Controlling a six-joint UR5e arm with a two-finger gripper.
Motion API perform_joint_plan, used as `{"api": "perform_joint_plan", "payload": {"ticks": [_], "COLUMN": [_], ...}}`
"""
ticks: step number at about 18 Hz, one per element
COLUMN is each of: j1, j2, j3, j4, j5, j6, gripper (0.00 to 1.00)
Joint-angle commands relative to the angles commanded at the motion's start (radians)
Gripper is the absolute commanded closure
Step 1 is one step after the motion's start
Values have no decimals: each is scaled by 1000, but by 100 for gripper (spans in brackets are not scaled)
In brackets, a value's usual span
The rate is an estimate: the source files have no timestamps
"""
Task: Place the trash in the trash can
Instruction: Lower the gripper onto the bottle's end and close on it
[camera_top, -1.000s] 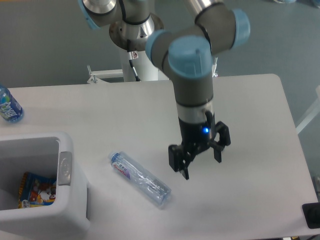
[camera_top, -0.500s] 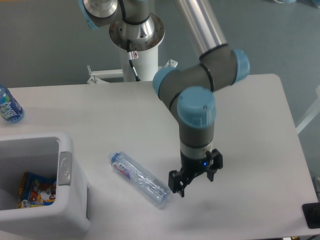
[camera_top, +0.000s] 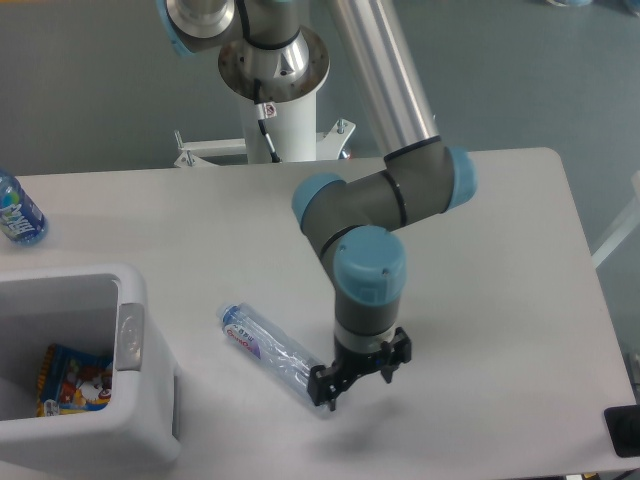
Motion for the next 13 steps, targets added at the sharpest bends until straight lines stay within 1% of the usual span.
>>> {"api": "perform_joint_plan", "payload": {"ticks": [2,4,6,9,13], "j1": [-3,-5,-3,-3,-5], "j2": [-18,-20,-11,-18,-23], "j3": [-2,-44,-64,-66,-67], "j4": [0,5,3,3,3], "j5": [8,20,21,23,23], "j6": [-22,-26,-29,-68,-85], "gripper": [0,0,0,0,0]}}
